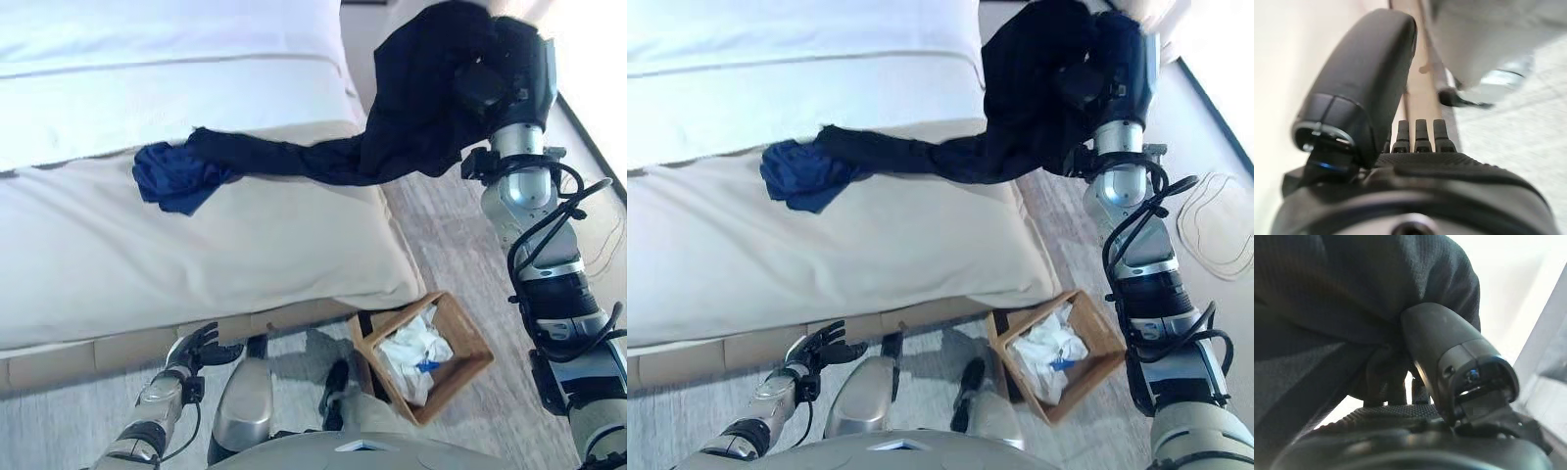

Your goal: Pick up the clothes from the bed and place them into the basket

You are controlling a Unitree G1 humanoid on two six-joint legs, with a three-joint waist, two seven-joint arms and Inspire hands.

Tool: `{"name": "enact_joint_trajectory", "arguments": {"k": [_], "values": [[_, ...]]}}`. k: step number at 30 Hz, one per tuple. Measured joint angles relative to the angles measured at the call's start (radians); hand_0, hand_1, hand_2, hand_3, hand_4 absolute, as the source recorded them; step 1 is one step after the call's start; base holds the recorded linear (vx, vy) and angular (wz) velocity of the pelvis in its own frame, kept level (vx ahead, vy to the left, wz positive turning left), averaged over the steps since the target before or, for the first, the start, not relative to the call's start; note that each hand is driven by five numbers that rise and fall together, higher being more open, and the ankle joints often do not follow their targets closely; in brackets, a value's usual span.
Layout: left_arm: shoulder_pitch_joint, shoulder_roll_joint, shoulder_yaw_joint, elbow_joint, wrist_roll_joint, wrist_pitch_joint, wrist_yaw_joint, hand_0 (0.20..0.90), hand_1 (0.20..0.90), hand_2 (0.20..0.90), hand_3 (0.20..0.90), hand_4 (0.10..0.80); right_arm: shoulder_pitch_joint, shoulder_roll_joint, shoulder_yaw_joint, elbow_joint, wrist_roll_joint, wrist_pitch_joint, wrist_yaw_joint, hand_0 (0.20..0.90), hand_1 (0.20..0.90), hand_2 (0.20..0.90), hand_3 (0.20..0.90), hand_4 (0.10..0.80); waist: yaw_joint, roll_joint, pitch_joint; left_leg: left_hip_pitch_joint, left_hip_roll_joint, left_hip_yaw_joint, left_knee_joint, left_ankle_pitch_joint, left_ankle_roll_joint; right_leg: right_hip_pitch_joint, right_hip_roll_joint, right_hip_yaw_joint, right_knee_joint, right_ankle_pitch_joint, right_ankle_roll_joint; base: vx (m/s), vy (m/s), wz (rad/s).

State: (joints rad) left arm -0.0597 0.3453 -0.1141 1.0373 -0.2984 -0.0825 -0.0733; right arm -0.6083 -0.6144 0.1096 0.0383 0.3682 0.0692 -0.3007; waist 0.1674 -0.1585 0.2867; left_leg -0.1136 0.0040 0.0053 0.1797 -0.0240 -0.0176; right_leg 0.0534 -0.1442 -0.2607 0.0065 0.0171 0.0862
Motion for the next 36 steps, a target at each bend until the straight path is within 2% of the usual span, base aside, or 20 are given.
{"name": "enact_joint_trajectory", "arguments": {"k": [5,8,11,14,18,19,22,23,26,27,32,36], "values": [[0.019,-0.016,-0.005,0.058,0.027,0.017,-0.001,0.9,0.9,0.9,0.9,0.8,0.022,0.0,0.066,0.047,-0.034,0.027,0.043,0.3,0.3,0.3,0.2,0.1,0.001,-0.002,-0.046,0.022,0.0,0.005,-0.014,-0.002,-0.005,0.03,0.001,-0.008,-0.024,0.0,0.0,0.003,-0.033,0.03],[0.019,-0.014,-0.001,0.059,0.063,0.014,-0.001,0.9,0.9,0.9,0.9,0.8,0.064,0.002,0.066,0.082,-0.034,0.045,0.019,0.3,0.3,0.3,0.2,0.1,0.013,-0.003,-0.049,0.03,-0.001,0.001,-0.016,-0.001,-0.005,0.04,-0.001,-0.015,-0.024,0.0,0.0,-0.052,-0.037,0.07],[0.021,-0.008,0.003,0.079,0.066,0.015,-0.001,0.9,0.9,0.9,0.9,0.8,0.117,0.01,0.065,0.081,-0.035,0.044,-0.039,0.3,0.3,0.3,0.2,0.1,0.009,-0.002,-0.049,0.049,-0.002,0.022,-0.031,0.003,-0.002,0.038,-0.005,0.003,-0.02,0.003,-0.005,-0.106,0.003,-0.15],[0.04,0.01,0.004,0.088,0.088,0.022,-0.001,0.9,0.9,0.9,0.9,0.8,0.163,0.01,0.047,0.069,-0.062,0.043,-0.105,0.3,0.3,0.3,0.2,0.1,-0.028,0.001,-0.053,0.054,0.003,0.05,-0.041,0.006,0.003,0.022,-0.007,0.026,-0.019,0.016,-0.02,-0.096,0.009,-0.31],[0.076,0.017,0.014,0.12,0.118,0.058,-0.003,0.9,0.9,0.9,0.9,0.8,0.198,-0.007,-0.027,0.031,-0.138,0.043,-0.197,0.3,0.3,0.3,0.2,0.1,-0.085,0.021,-0.062,0.095,0.011,0.117,-0.09,0.019,0.011,0.003,-0.007,0.067,-0.024,0.049,-0.013,-0.085,0.022,-0.51],[0.08,0.017,0.013,0.125,0.129,0.066,-0.004,0.9,0.9,0.9,0.9,0.8,0.202,-0.028,-0.051,0.024,-0.144,0.043,-0.215,0.3,0.3,0.3,0.2,0.1,-0.099,0.028,-0.065,0.113,0.01,0.13,-0.113,0.025,0.015,0.003,-0.008,0.074,-0.025,0.052,-0.011,-0.048,-0.002,-0.41],[0.092,0.017,0.013,0.123,0.143,0.081,-0.005,0.9,0.9,0.9,0.9,0.8,0.211,-0.118,-0.122,0.011,-0.144,0.037,-0.241,0.3,0.3,0.3,0.2,0.1,-0.13,0.043,-0.082,0.157,0.006,0.159,-0.187,0.047,0.005,-0.008,-0.007,0.113,-0.026,0.058,-0.003,-0.027,-0.028,-0.38],[0.096,0.017,0.013,0.12,0.144,0.082,-0.008,0.9,0.9,0.9,0.9,0.8,0.211,-0.152,-0.167,0.008,-0.144,0.036,-0.244,0.3,0.3,0.3,0.2,0.1,-0.146,0.05,-0.095,0.173,0.007,0.178,-0.221,0.062,0.007,-0.018,-0.002,0.125,-0.029,0.066,0.01,-0.008,-0.036,-0.42],[0.089,0.018,0.012,0.114,0.143,0.084,-0.017,0.9,0.9,0.9,0.9,0.8,0.213,-0.222,-0.226,0.004,-0.144,0.033,-0.245,0.3,0.3,0.3,0.2,0.1,-0.188,0.056,-0.102,0.209,0.01,0.205,-0.271,0.083,0.003,-0.015,0.01,0.155,-0.046,0.068,0.012,-0.016,-0.056,-0.4],[0.084,0.017,-0.001,0.107,0.142,0.084,-0.024,0.9,0.9,0.9,0.9,0.8,0.219,-0.254,-0.244,0.003,-0.144,0.026,-0.245,0.3,0.3,0.3,0.2,0.1,-0.21,0.058,-0.112,0.21,0.011,0.221,-0.273,0.082,0.001,-0.015,0.015,0.172,-0.062,0.075,0.023,-0.021,-0.066,-0.4],[0.058,-0.008,-0.05,0.067,0.139,0.079,-0.046,0.9,0.9,0.9,0.9,0.8,0.259,-0.309,-0.295,-0.007,-0.166,-0.001,-0.291,0.3,0.3,0.3,0.2,0.1,-0.271,0.074,-0.149,0.222,0.018,0.258,-0.274,0.076,-0.007,-0.013,0.029,0.216,-0.094,0.078,0.025,-0.001,-0.065,-0.32],[0.036,-0.024,-0.087,0.036,0.14,0.08,-0.056,0.9,0.9,0.9,0.9,0.8,0.304,-0.309,-0.312,-0.021,-0.188,0.0,-0.297,0.3,0.3,0.3,0.2,0.1,-0.307,0.08,-0.156,0.226,0.028,0.273,-0.274,0.074,-0.009,-0.016,0.04,0.229,-0.097,0.075,0.029,0.004,-0.091,-0.15]]}}
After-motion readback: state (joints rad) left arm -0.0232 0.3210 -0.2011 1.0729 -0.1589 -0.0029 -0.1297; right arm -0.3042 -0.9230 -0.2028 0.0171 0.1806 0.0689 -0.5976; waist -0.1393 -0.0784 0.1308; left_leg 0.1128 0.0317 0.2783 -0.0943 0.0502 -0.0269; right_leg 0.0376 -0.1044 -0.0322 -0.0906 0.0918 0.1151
